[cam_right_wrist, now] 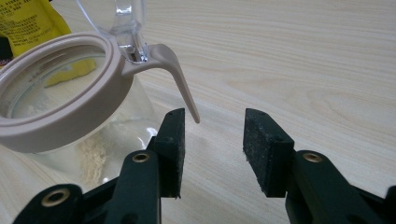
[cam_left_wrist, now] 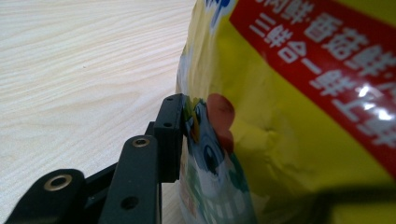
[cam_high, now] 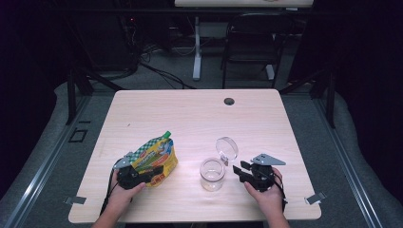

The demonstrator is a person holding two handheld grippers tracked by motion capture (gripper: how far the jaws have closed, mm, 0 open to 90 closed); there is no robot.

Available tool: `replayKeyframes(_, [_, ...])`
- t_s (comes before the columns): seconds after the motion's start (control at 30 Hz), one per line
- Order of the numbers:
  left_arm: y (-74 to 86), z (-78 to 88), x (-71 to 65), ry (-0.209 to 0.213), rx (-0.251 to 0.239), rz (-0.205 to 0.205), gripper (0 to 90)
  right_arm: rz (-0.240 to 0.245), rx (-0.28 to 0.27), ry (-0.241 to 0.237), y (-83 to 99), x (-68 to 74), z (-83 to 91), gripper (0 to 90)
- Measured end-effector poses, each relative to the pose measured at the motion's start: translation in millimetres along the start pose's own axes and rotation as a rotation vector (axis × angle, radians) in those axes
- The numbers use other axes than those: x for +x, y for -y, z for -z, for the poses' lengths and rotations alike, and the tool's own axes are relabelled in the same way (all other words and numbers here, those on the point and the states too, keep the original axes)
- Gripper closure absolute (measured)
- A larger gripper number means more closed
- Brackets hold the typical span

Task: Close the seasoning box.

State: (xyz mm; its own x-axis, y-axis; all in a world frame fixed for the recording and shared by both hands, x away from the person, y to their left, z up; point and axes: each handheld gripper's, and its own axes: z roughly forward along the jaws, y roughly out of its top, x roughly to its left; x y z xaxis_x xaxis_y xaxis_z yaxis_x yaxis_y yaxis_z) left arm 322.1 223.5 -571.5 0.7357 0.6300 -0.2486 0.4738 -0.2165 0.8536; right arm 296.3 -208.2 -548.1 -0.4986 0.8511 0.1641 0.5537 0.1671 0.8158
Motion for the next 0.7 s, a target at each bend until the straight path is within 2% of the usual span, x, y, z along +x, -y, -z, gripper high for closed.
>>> replayKeyframes(0.1, [-0.6, 0.0, -0.3, -0.005, 0.004, -0.011, 63.1, 0.000, 0.001, 0.003, 0.0, -0.1, 0.2, 59.1])
replayKeyframes(0.2, [-0.2, -0.4, -0.5, -0.006, -0.005, 0.002, 63.3, 0.000, -0.001, 0.001, -0.1, -0.2, 0.4, 59.1])
replayKeyframes(0.43, [-0.9, 2.3, 1.4, -0.014, 0.004, 0.002, 63.5, -0.003, -0.010, -0.002, -0.3, -0.8, 1.6, 59.0])
replayKeyframes(0.7, [-4.0, 7.1, 1.6, -0.013, -0.012, 0.005, 63.7, -0.001, -0.013, 0.001, 0.0, -0.7, 2.5, 59.0])
